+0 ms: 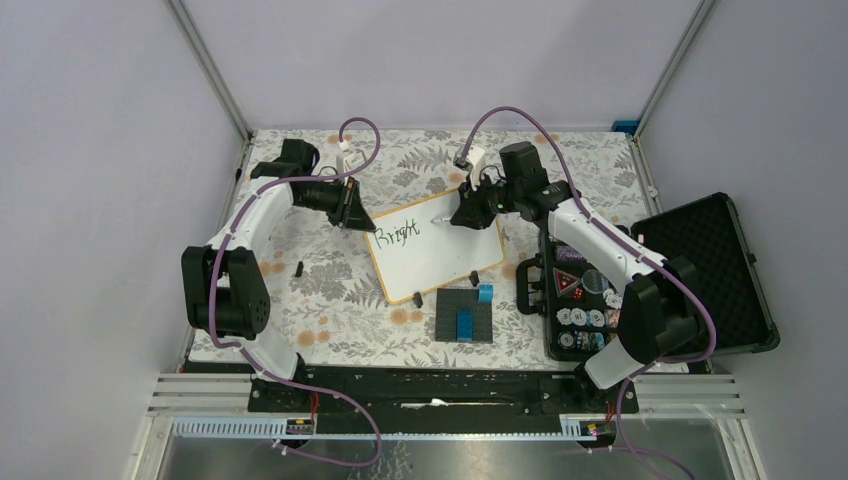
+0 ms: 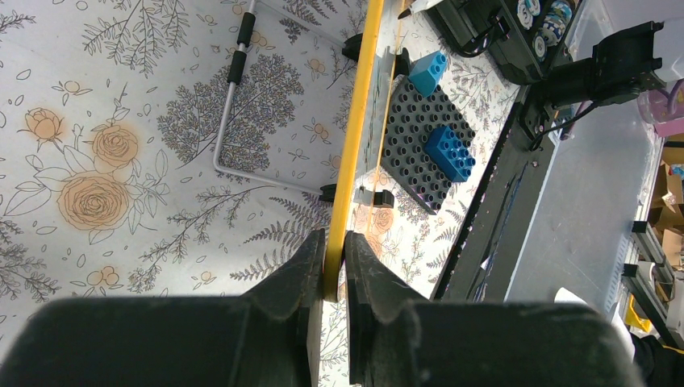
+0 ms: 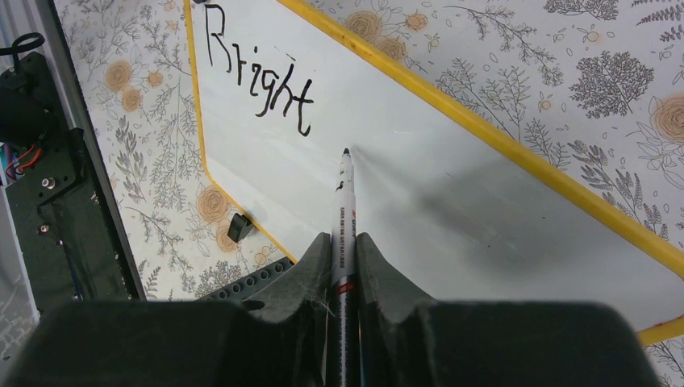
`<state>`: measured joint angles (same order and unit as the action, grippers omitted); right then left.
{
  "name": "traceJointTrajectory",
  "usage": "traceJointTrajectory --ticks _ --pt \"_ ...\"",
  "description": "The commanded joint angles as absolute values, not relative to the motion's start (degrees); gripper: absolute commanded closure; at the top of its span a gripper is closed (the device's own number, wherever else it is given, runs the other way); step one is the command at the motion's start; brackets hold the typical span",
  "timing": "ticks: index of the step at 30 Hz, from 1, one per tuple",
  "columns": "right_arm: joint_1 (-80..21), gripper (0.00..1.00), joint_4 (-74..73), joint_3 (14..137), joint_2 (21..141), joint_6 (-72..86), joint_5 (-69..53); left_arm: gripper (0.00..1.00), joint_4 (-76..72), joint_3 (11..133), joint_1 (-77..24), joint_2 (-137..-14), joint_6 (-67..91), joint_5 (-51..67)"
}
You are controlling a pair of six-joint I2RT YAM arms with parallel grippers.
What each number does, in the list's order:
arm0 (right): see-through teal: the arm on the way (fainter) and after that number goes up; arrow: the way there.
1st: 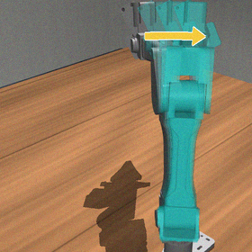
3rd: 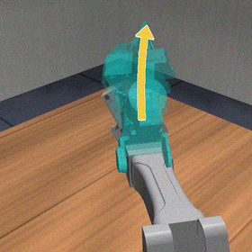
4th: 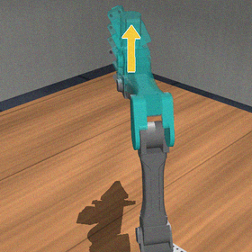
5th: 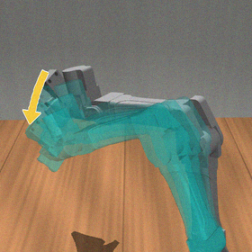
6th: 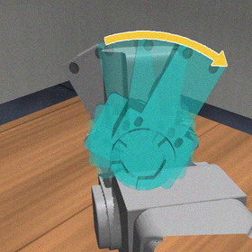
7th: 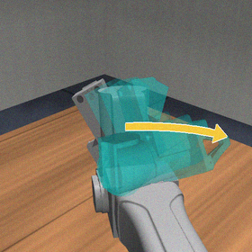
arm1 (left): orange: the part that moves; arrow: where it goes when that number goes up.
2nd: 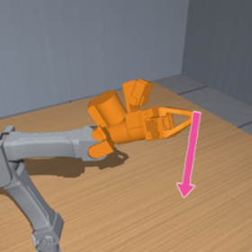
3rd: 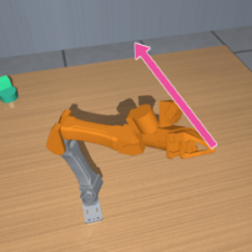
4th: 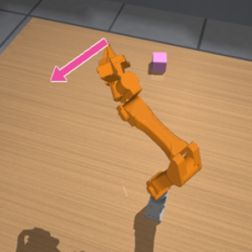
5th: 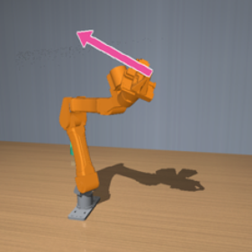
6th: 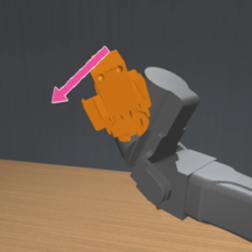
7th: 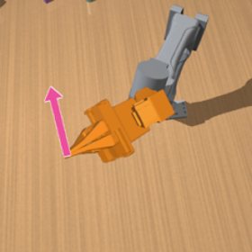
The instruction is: Write a sentence on the whiteboard
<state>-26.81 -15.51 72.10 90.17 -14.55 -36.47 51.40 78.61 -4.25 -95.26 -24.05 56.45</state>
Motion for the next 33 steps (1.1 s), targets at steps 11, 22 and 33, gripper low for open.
traceJointTrajectory --ticks 11,22,33 --pt "-26.37 1.0 -13.47 74.96 91.71 -13.89 -34.95 1.0 49.06 77.91 -4.22 -93.09 -25.66 55.74" --pt "-26.42 1.0 -13.43 76.81 93.02 -13.2 -36.15 1.0 49.09 77.88 -4.22 -93.25 -25.89 55.73" --pt "-27.58 1.0 -13.6 75.95 93.17 -13.79 -36.59 1.0 49.07 77.9 -4.22 -93.12 -25.93 55.55"
